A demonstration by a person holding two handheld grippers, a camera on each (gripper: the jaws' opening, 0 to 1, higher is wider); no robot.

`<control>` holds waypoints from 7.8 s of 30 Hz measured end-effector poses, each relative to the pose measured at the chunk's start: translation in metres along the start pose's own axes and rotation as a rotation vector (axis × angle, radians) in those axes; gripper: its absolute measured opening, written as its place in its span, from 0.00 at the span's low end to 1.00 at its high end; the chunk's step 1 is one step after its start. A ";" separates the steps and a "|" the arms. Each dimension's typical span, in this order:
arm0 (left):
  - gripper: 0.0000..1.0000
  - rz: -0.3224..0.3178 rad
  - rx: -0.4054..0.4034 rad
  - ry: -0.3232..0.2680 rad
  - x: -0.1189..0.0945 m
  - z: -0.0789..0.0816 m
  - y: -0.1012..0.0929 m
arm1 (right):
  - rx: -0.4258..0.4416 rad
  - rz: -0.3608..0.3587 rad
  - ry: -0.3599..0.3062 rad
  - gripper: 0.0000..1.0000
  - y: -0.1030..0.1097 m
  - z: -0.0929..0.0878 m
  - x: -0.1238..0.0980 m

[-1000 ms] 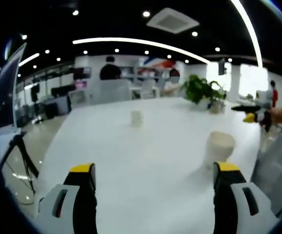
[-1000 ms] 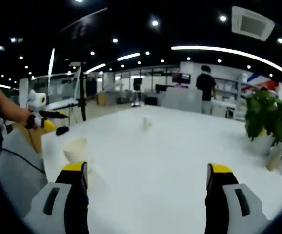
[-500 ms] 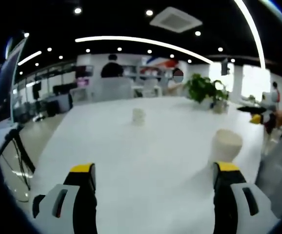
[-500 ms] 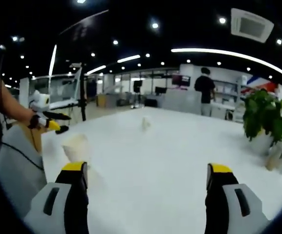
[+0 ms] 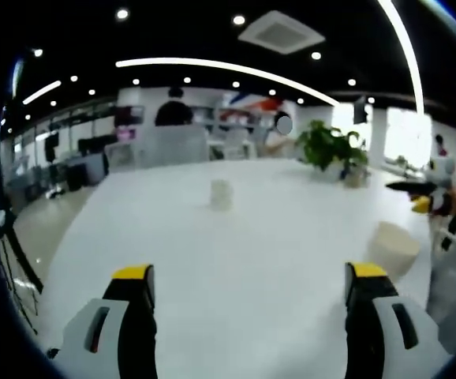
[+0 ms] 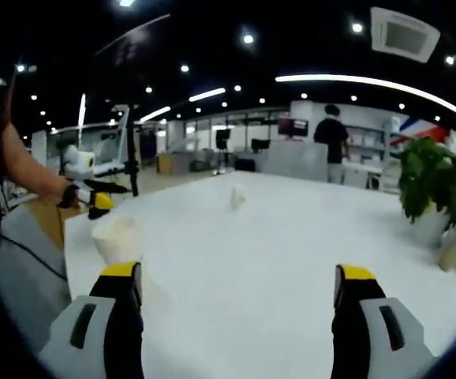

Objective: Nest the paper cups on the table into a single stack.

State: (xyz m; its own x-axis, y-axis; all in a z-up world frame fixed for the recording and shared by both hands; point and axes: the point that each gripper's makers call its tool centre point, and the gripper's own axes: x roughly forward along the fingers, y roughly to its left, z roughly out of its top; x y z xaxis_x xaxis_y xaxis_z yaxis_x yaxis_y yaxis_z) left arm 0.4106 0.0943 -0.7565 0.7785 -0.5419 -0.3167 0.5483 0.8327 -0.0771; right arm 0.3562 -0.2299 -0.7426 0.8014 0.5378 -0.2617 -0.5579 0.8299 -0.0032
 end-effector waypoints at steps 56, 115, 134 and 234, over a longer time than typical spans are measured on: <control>0.83 -0.067 0.053 0.001 0.298 0.084 0.049 | 0.085 0.008 0.078 1.00 0.007 -0.035 0.022; 0.36 -0.198 0.190 0.116 0.278 0.151 0.042 | 0.075 0.025 0.088 0.98 0.024 -0.028 0.022; 0.35 -0.222 0.244 0.073 0.265 0.218 0.041 | 0.055 0.020 0.095 1.00 0.012 -0.020 0.022; 0.36 -0.590 0.288 -0.018 0.016 0.197 -0.173 | -0.129 0.121 -0.077 0.94 0.064 0.105 -0.018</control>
State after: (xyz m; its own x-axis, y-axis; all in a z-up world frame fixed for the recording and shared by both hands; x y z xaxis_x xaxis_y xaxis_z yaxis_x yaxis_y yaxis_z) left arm 0.3884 -0.0803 -0.5617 0.3253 -0.9025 -0.2824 0.9429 0.3322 0.0244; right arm 0.3283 -0.1709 -0.6365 0.7379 0.6466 -0.1933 -0.6705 0.7349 -0.1016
